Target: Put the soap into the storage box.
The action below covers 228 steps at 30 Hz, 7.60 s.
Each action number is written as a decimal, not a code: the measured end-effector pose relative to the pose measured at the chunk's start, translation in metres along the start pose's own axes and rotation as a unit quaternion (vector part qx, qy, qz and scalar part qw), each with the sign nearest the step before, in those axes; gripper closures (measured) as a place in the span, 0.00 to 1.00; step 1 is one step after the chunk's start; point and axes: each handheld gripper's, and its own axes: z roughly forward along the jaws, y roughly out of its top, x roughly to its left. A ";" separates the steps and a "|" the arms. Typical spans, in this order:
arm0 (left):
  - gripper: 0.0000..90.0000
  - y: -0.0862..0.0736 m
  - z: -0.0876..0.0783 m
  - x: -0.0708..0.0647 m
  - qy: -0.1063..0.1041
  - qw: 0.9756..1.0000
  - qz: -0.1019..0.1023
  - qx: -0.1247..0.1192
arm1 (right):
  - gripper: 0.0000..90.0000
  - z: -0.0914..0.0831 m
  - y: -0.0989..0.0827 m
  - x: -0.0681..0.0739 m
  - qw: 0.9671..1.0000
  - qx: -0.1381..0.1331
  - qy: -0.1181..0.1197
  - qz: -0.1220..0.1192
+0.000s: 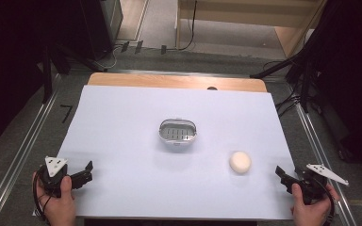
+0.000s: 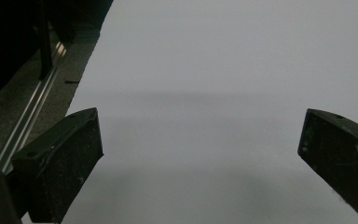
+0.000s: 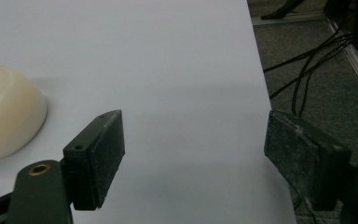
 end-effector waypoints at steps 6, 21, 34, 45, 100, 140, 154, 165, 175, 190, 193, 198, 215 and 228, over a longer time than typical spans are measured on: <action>0.00 0.000 0.000 0.000 0.000 1.000 -0.001 0.000 | 0.26 -0.002 0.000 0.002 1.000 -0.005 0.000 -0.006; 0.00 0.000 0.000 0.000 0.002 1.000 0.001 -0.001 | 0.27 -0.004 0.007 0.020 0.996 0.018 0.058 -0.058; 0.00 0.000 0.000 0.000 0.002 1.000 0.000 -0.002 | 0.22 0.004 0.011 0.048 0.990 0.050 0.082 -0.101; 0.00 0.000 0.000 0.000 0.002 1.000 0.001 -0.002 | 0.21 0.009 0.011 0.062 0.986 0.065 0.099 -0.115; 0.00 0.000 0.000 -0.001 0.006 1.000 0.003 -0.001 | 0.18 0.058 0.015 0.116 0.982 0.091 0.107 -0.129; 0.00 0.000 0.000 -0.002 0.008 1.000 0.007 0.001 | 0.28 0.045 0.026 0.142 0.975 0.089 0.125 -0.162; 0.00 0.000 0.000 -0.002 0.007 1.000 0.007 0.001 | 0.28 0.050 0.035 0.155 0.973 0.090 0.136 -0.162; 0.00 0.000 0.000 -0.002 0.004 1.000 0.006 -0.001 | 0.28 0.059 0.039 0.175 0.970 0.094 0.148 -0.169; 0.00 0.000 0.000 -0.001 0.004 1.000 0.007 -0.001 | 0.28 0.063 0.048 0.189 0.967 0.095 0.156 -0.176; 0.00 0.000 0.000 -0.002 0.004 1.000 0.006 -0.001 | 0.28 0.064 0.058 0.202 0.965 0.094 0.166 -0.180; 0.00 0.000 0.000 -0.001 0.004 1.000 0.006 0.000 | 0.28 0.065 0.060 0.205 0.965 0.093 0.168 -0.180; 0.00 0.000 0.000 -0.001 0.003 1.000 0.006 -0.001 | 0.28 0.066 0.063 0.212 0.963 0.093 0.172 -0.184; 0.00 0.000 0.000 -0.001 0.003 1.000 0.006 -0.001 | 0.28 0.072 0.072 0.227 0.961 0.092 0.185 -0.186; 0.00 0.000 0.000 -0.001 0.002 1.000 0.005 0.000 | 0.28 0.076 0.077 0.240 0.958 0.092 0.191 -0.191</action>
